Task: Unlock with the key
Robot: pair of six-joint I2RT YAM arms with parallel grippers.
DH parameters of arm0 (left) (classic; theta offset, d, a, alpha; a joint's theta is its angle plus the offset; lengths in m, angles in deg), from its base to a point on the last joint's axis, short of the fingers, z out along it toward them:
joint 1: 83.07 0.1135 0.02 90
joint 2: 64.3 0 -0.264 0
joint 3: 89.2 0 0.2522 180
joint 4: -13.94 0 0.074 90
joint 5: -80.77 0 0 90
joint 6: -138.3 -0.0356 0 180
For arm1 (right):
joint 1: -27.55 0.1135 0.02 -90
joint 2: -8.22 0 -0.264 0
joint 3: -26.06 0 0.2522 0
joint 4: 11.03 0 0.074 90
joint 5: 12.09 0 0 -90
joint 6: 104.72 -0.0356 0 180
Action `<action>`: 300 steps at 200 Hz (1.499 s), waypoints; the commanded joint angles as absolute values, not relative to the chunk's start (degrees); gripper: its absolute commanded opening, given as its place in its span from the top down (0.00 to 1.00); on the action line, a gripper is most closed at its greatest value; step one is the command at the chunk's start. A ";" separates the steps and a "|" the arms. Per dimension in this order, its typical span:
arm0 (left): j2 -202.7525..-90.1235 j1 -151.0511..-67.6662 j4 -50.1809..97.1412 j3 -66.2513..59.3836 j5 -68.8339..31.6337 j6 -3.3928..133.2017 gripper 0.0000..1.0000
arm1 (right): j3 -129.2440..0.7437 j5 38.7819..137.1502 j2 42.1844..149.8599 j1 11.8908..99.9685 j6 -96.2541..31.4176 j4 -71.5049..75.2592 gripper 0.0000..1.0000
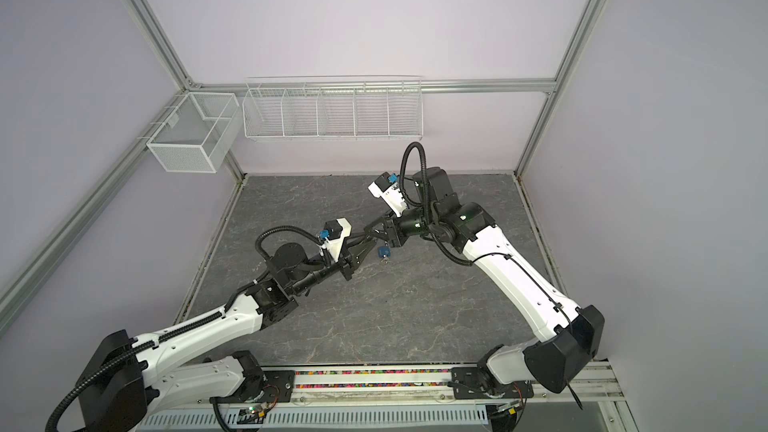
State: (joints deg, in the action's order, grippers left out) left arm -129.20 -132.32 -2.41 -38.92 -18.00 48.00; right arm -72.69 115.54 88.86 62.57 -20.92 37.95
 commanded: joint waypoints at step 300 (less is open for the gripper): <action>-132.32 -133.70 -7.89 -39.16 -8.81 53.11 1.00 | -72.38 96.77 86.10 59.24 -40.18 43.98 0.31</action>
